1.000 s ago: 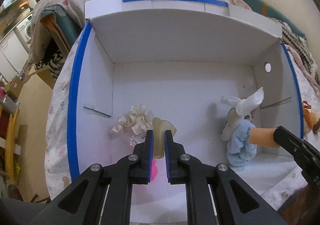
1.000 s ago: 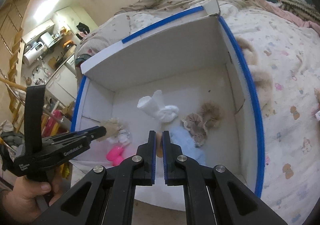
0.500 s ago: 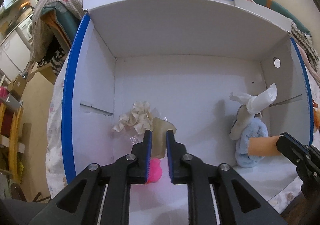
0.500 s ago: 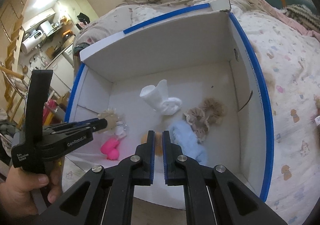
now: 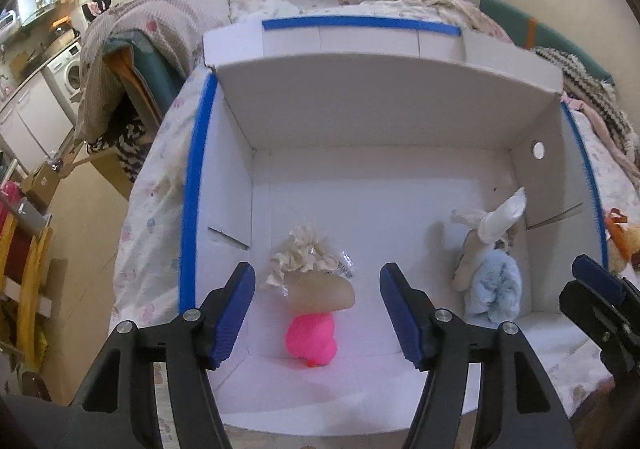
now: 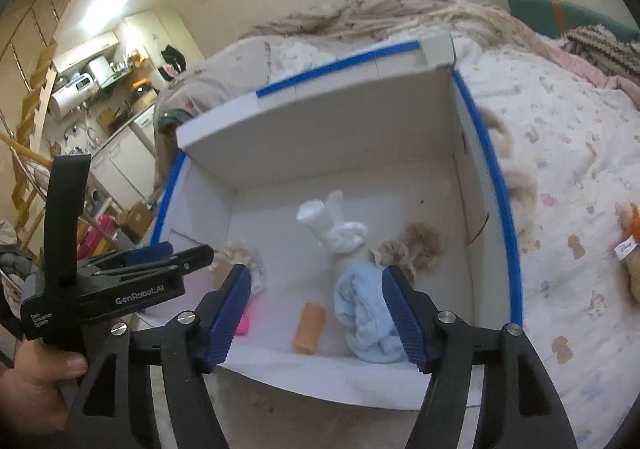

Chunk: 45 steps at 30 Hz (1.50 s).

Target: Organize soft objects

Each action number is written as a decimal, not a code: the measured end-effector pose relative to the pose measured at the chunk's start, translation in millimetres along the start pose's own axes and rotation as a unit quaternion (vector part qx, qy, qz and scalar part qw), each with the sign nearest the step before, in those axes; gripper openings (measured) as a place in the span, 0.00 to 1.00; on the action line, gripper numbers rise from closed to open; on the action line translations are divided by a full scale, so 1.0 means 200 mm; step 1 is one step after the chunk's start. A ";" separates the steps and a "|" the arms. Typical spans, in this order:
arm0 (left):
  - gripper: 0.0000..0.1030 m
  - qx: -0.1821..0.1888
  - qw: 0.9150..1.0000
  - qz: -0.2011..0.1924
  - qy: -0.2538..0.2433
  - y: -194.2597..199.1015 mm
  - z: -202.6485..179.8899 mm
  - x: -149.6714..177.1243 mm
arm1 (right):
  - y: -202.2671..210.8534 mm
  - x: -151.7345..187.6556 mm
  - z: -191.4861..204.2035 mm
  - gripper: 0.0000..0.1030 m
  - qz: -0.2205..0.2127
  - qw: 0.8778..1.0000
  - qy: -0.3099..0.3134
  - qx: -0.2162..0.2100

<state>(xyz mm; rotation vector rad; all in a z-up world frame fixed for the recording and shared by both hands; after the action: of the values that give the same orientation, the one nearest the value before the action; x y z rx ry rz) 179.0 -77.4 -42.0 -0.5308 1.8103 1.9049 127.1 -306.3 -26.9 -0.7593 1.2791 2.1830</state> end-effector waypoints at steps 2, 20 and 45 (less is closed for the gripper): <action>0.61 0.005 1.000 -0.008 0.004 0.04 0.03 0.00 | 0.03 0.00 0.01 0.86 -0.008 1.000 0.004 0.007; 0.68 0.003 0.996 -0.081 0.025 0.43 0.30 0.30 | 0.31 0.18 0.07 1.00 -0.062 0.996 -0.007 0.064; 0.99 -0.006 0.989 -0.131 0.065 0.49 0.37 0.54 | 0.36 0.28 0.18 1.00 -0.084 0.986 0.056 0.134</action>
<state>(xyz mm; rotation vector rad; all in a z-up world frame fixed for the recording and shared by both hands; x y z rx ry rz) 36.8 -0.3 -18.0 -0.8699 1.7098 1.7385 31.7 -298.6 -6.0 -0.8558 1.4719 1.8124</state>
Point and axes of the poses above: each gripper's, at about its wrist camera, not at the fingertips, and y roughly against the way its jaws point, z to its left, x to its underside, the point moved 1 cm from there along -y, roughly the way its jaws point, and after that the axes turned 1 degree about -x, right-handed, at the moved point
